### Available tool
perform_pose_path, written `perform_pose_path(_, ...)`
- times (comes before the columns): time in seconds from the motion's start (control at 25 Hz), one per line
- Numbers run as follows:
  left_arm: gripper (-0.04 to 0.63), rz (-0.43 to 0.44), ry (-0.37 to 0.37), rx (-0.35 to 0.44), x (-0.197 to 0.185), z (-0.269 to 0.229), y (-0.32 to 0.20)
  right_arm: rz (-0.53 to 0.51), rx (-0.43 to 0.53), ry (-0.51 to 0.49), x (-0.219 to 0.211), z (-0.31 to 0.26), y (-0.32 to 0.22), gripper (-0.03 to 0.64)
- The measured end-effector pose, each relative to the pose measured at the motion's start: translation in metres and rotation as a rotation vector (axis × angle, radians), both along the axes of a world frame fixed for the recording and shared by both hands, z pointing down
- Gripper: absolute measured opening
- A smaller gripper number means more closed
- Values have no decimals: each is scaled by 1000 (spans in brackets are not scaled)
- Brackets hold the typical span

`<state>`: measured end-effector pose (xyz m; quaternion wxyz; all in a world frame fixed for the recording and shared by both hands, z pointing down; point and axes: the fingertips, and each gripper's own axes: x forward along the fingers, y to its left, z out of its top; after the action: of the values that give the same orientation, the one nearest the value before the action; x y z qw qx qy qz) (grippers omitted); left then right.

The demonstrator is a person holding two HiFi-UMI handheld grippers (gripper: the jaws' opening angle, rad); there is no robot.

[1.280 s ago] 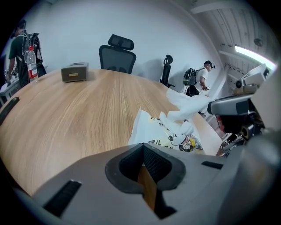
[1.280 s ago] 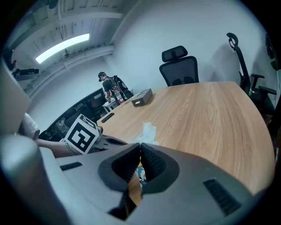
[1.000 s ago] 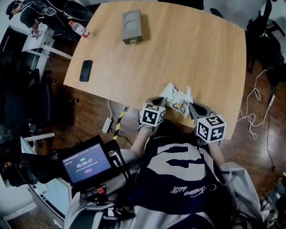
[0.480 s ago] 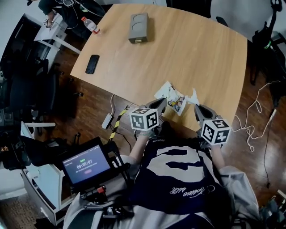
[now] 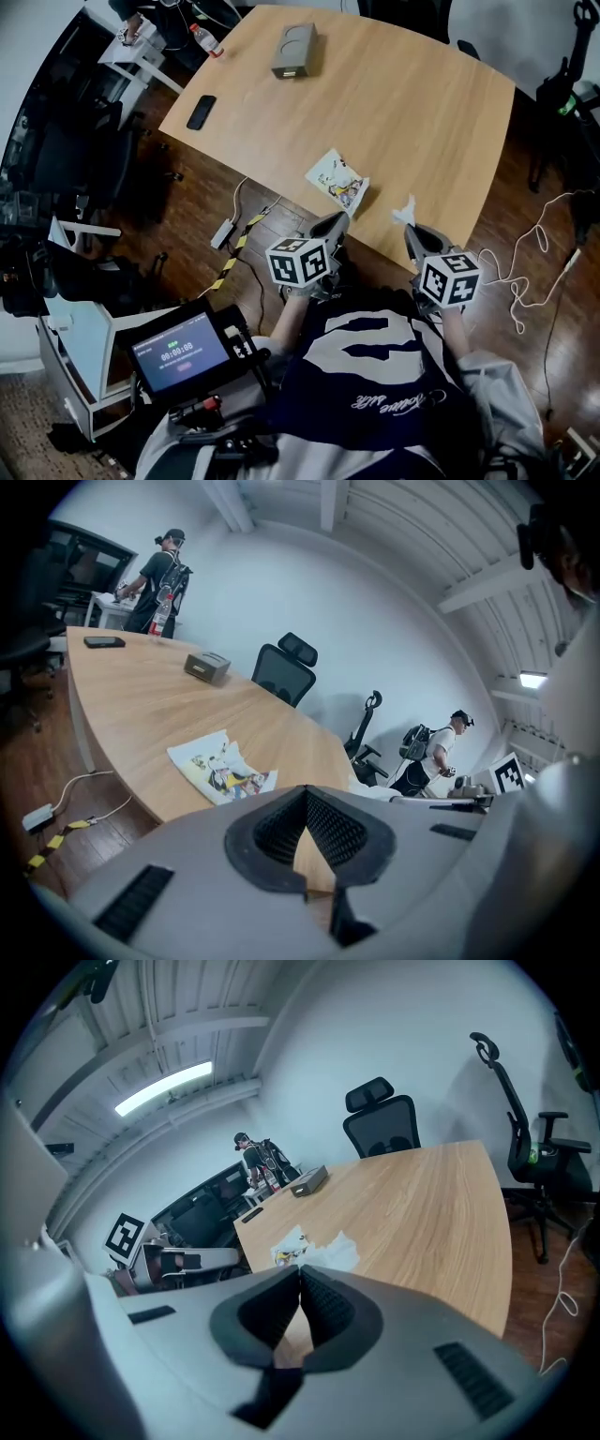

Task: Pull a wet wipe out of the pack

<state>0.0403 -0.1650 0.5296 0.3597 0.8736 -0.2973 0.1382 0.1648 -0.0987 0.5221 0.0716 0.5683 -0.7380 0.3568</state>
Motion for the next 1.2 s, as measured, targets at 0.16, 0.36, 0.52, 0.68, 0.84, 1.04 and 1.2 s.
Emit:
perform_pose_path(0.16,3,-58,9,-2,5,-1,49,-36,-2,-18,11,1,35,0)
perform_pose_path(0.36,3,-110,-36,-8,-7,5,97,-90,-20,-42,8,10,65,0)
perform_pose_path(0.52,3,-156,-38,-5,-22,0,114,-117,-20,-58,-3,12,79,0)
perform_pose_path(0.68,3,-179,-33,11,-34,-4,126,-133,-13,-58,-16,11,90,0)
perform_pose_path(0.84,3,-179,-15,25,-46,-11,141,-148,-7,-52,-32,6,100,0)
perform_pose_path(1.04,3,-205,-17,56,-88,-20,168,-184,2,-43,-74,-2,112,0)
perform_pose_path(1.2,3,-259,-23,47,-144,-18,200,-219,33,-27,-123,-11,131,0)
